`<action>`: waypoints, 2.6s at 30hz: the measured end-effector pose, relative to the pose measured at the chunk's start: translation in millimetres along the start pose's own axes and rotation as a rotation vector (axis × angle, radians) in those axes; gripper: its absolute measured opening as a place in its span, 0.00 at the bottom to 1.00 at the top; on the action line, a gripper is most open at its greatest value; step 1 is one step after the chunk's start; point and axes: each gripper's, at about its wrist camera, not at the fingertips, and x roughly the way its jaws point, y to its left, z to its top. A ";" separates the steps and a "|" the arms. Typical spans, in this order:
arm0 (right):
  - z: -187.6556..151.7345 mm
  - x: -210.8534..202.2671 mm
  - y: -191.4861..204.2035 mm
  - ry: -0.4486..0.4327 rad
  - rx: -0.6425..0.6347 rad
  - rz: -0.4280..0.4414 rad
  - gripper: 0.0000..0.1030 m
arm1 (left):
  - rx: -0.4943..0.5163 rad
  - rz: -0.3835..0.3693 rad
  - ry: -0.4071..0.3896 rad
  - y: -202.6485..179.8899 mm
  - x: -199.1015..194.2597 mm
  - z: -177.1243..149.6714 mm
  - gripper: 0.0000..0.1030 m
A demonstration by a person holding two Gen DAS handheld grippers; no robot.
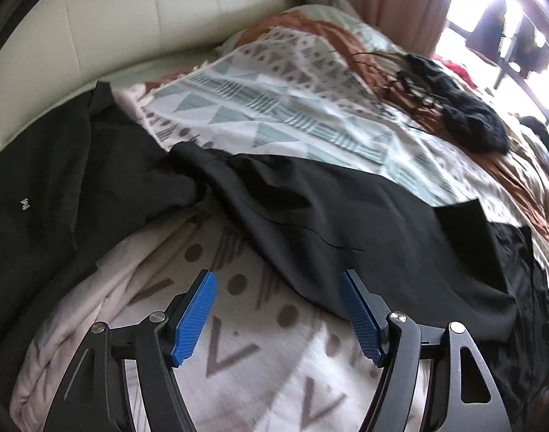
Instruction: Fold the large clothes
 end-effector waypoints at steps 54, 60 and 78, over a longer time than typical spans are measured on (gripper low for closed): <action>-81.5 -161.7 -173.8 -0.179 0.432 0.089 0.48 | 0.556 -0.365 -0.391 -394.1 -267.5 27.4 0.01; -83.2 -166.7 -205.2 -0.192 0.481 0.090 0.48 | 0.637 -0.402 -0.342 -455.3 -257.3 -0.9 0.01; -116.9 -171.9 -312.2 -0.177 0.747 0.036 0.48 | 0.874 -0.582 0.112 -601.3 -133.1 -158.4 0.48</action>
